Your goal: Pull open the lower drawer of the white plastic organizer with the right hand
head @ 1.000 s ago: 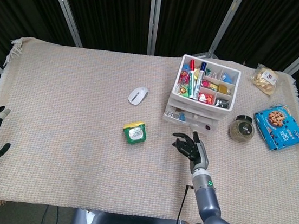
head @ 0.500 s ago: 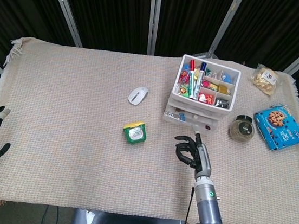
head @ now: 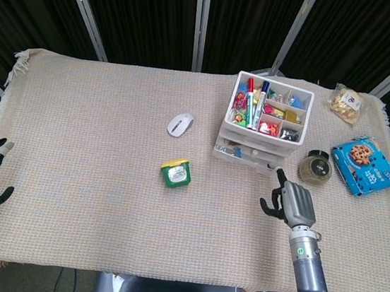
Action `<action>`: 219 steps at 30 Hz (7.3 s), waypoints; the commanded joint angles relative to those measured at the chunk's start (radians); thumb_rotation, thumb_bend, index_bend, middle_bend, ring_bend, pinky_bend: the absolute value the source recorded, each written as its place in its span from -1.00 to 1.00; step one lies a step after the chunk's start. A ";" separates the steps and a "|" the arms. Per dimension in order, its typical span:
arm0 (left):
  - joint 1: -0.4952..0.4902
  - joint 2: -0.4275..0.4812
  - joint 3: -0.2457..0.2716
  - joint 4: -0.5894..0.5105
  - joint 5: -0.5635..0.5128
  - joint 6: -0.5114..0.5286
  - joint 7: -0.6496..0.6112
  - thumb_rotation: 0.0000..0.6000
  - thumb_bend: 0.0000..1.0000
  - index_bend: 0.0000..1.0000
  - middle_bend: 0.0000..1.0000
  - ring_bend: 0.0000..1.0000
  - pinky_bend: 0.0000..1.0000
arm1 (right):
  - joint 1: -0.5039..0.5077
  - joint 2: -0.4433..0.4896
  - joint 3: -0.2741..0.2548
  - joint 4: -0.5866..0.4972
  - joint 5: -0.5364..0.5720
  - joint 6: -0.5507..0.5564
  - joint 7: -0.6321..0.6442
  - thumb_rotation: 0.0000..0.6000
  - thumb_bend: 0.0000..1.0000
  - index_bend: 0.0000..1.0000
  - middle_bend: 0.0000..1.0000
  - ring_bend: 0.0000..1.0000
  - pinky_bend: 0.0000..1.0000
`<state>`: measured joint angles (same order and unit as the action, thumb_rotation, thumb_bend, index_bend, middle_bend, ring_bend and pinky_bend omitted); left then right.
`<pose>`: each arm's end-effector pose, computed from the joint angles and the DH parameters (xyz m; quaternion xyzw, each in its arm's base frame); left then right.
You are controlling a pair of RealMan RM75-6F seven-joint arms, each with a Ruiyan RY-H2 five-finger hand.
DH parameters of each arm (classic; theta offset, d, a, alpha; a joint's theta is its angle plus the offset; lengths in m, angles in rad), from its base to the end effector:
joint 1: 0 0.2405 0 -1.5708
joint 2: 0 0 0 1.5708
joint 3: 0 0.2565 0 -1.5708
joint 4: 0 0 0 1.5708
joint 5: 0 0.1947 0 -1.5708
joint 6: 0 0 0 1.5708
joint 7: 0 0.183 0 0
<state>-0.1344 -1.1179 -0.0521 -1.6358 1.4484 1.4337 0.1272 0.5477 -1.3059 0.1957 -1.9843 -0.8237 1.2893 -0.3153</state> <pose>-0.3014 0.2337 0.1664 -0.6184 -0.3673 -0.3504 0.5999 -0.1809 -0.3207 0.0764 0.5553 -0.5536 0.4050 0.4703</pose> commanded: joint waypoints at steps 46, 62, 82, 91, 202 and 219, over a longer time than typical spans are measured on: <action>0.000 -0.002 -0.002 0.000 -0.004 0.000 0.003 1.00 -0.36 -0.88 -1.00 -1.00 -1.00 | 0.078 -0.217 0.039 0.377 -0.003 -0.142 -0.064 1.00 -0.21 -0.52 0.79 0.84 0.35; 0.000 -0.002 -0.002 0.000 -0.003 0.000 0.001 1.00 -0.36 -0.88 -1.00 -1.00 -1.00 | 0.077 -0.221 0.044 0.375 0.001 -0.135 -0.094 1.00 -0.18 -0.18 0.79 0.84 0.35; 0.000 -0.001 -0.002 -0.001 -0.004 0.000 0.001 1.00 -0.36 -0.88 -1.00 -1.00 -1.00 | 0.047 -0.141 -0.009 0.223 -0.024 -0.116 -0.158 1.00 -0.18 -0.09 0.79 0.84 0.35; 0.000 -0.001 -0.002 -0.002 -0.004 -0.001 0.003 1.00 -0.36 -0.88 -1.00 -1.00 -1.00 | 0.038 -0.121 -0.037 0.175 -0.036 -0.113 -0.178 1.00 -0.17 -0.09 0.79 0.84 0.35; -0.002 -0.004 -0.006 -0.004 -0.014 -0.003 0.006 1.00 -0.36 -0.87 -1.00 -1.00 -1.00 | 0.400 -0.100 -0.171 0.896 -0.877 -0.350 0.328 1.00 -1.00 0.09 0.99 1.00 0.34; -0.002 -0.005 -0.006 -0.006 -0.015 -0.002 0.011 1.00 -0.36 -0.87 -1.00 -1.00 -1.00 | 0.391 -0.051 -0.213 0.867 -0.897 -0.354 0.296 1.00 -1.00 0.09 0.98 1.00 0.34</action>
<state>-0.1359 -1.1228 -0.0583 -1.6419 1.4335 1.4319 0.1383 0.9387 -1.3567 -0.0170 -1.1178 -1.7208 0.9348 -0.0199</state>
